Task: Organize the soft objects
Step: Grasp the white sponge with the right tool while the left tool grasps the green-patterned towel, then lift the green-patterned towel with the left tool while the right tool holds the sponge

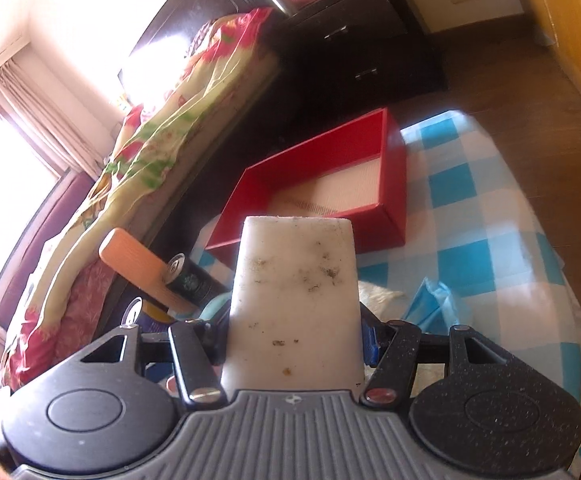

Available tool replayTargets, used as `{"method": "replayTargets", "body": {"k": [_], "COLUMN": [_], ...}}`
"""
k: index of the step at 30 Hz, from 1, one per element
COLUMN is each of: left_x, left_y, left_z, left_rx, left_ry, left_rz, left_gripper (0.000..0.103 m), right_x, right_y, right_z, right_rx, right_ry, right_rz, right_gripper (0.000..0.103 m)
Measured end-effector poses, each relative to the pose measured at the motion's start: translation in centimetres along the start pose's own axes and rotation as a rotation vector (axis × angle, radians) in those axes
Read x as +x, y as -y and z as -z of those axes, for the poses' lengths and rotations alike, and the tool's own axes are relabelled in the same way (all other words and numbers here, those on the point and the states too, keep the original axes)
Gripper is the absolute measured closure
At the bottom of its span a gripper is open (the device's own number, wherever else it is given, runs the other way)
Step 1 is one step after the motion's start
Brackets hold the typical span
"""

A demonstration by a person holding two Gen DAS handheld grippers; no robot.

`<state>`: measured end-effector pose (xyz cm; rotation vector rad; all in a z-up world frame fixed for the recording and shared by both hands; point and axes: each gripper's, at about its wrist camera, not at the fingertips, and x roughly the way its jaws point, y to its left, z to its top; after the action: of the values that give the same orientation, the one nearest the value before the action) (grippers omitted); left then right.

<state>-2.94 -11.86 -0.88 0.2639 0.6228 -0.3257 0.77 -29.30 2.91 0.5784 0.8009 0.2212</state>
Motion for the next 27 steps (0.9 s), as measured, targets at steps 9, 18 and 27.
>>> {"method": "replayTargets", "body": {"k": [9,18,27], "left_x": [2.4,4.4,4.6], "left_y": [3.2,2.7,0.1], "left_z": [-0.8,0.7,0.1], "left_rx": [0.098,-0.009,-0.173], "left_ry": [-0.022,-0.136,-0.189], "left_rz": [0.090,0.196,0.263], "left_gripper": [0.005,0.041,0.075], "right_x": [-0.6,-1.2,-1.6], "right_y": [0.8,1.6,1.3], "right_z": [-0.1,-0.3,-0.4], "right_rx": [0.018,0.039,0.036], "right_ry": [-0.003,0.004,0.018], "right_rz": [-0.010,-0.012,-0.025], "right_gripper": [0.066,0.065,0.065]}}
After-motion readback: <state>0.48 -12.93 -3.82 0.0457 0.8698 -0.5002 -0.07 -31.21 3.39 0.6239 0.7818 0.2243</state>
